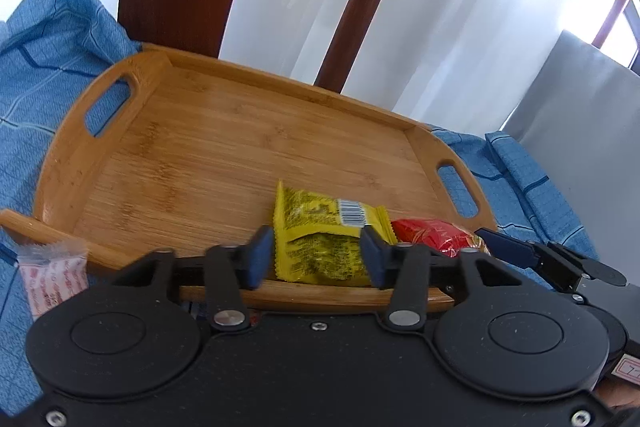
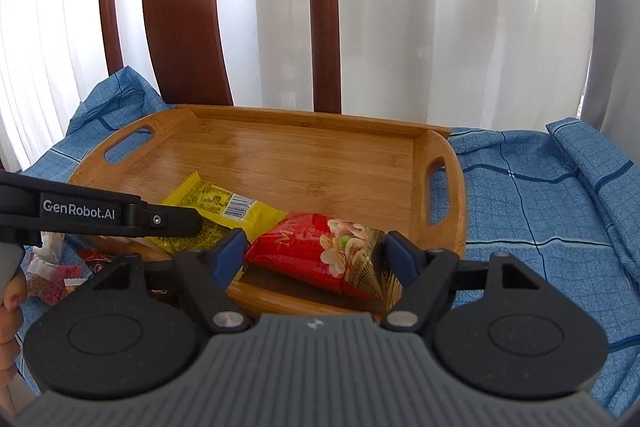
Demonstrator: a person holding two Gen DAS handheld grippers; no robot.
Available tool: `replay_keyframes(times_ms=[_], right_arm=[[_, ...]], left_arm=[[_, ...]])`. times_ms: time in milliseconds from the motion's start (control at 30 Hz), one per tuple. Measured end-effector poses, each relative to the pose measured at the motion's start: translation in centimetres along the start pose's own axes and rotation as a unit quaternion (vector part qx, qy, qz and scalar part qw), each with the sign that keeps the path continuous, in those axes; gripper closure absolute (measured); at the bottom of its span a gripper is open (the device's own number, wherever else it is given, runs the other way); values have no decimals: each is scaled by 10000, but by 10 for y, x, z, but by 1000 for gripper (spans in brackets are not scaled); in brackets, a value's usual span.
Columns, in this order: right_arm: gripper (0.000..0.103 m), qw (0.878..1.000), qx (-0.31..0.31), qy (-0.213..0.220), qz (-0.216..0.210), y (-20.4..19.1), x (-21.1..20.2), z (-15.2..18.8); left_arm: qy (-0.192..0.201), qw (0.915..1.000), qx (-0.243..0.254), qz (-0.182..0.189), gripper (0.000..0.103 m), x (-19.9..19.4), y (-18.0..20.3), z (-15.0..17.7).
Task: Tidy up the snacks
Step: 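Lift both packets and lower them into the bamboo tray, opening both grippers, then move both tools back toward the remaining snacks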
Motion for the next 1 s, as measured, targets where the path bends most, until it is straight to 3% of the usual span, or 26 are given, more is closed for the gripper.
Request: replay_keyframes(times_ms=[67,300,533,867,1000], right_arm=[[15,10000,8,33,9,-1,-3,-1],[12,9998,19,192,63,-2,-19,-6],[9,9991,17,377,212,-6,-41,-3],[2,9969,142,597,491,-12,-66,18],[0,9936,261,752,806,-12,-74,31]], left_arm=[[43,9999,93,-29,51,-5,2,0],[332,9982,484,-148,20,-30,5,0],[606,9939,896,-213,8,-61,7,11],[908,9887,1088,-485,0,-93,-6,36],[1006,9874,1081,-574,0,-101,-16,47]])
Point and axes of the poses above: each gripper's, at about its wrist camera, not at the fingertips, and x roughly the way its jaws point, y to its right, z to its underside, the point moved 3 cm from there along x, roughly the way its jaws point, and after that the axes turned 1 degree about x, right-handed, at the moved point
